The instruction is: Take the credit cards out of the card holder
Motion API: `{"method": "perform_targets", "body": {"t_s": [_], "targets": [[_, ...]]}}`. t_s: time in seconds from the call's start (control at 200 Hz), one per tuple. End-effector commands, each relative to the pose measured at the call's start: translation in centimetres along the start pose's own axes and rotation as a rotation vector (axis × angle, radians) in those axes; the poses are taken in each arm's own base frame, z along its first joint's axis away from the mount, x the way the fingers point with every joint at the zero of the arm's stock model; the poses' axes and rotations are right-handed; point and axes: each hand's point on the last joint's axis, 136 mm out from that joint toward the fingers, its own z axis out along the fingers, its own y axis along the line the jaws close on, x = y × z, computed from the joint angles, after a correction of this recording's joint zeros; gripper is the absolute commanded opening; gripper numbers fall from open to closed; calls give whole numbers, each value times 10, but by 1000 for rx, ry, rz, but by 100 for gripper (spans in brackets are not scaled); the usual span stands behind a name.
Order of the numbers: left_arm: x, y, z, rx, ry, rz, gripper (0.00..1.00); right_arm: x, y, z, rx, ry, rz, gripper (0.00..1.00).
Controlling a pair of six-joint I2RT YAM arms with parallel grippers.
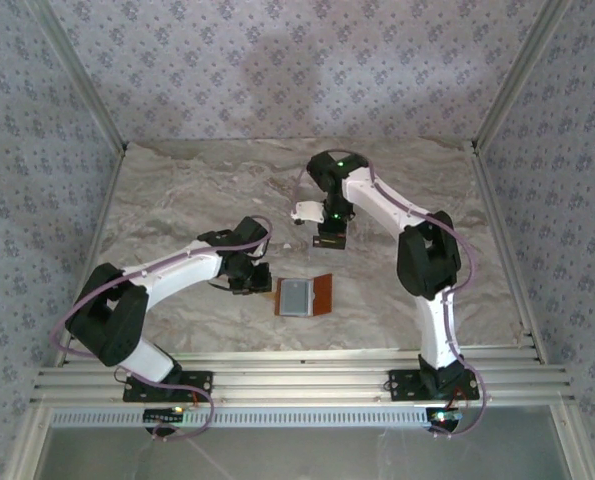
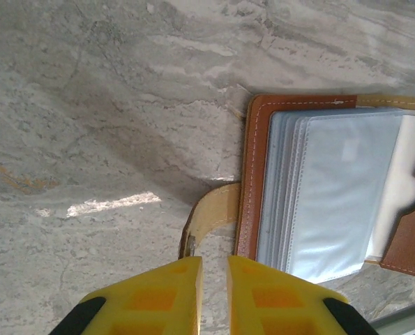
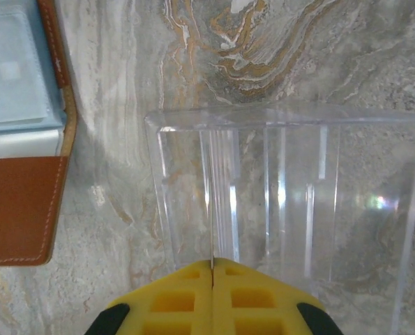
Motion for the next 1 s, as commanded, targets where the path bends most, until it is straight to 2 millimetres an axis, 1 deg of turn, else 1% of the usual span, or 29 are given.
{"method": "perform_targets", "body": {"t_s": [0.0,0.26,0.36,0.445,0.49,0.585,0.645,0.7,0.81,0.895,0.994], "targets": [[3,-1,-7,20,-1,-4,18,3,6,5,-56,18,-87,0],[2,-1,-5,23,5,-4,18,-5,22,15,-157,-32,-83,0],[2,-2,-5,25,5,-1,19,-4,23,16,-176,-27,-78,0],[2,-1,-5,25,10,-2,19,-3,21,13,-179,-24,-74,4],[2,-1,-4,24,11,-2,19,-3,21,9,-182,-28,-71,8],[2,-1,-4,22,11,-5,19,0,18,6,-180,-7,-63,20],[2,-1,-5,24,8,-6,19,4,12,4,-156,11,-53,24],[3,-1,-5,25,8,-7,19,6,7,2,-130,19,-48,26],[3,0,-6,25,5,-9,19,9,-9,-1,-40,35,-32,28],[2,-2,-8,30,1,-7,19,7,-12,-6,-9,21,-27,29],[0,-5,-10,32,-3,-1,19,2,-5,-14,-16,-25,-28,32]]}}
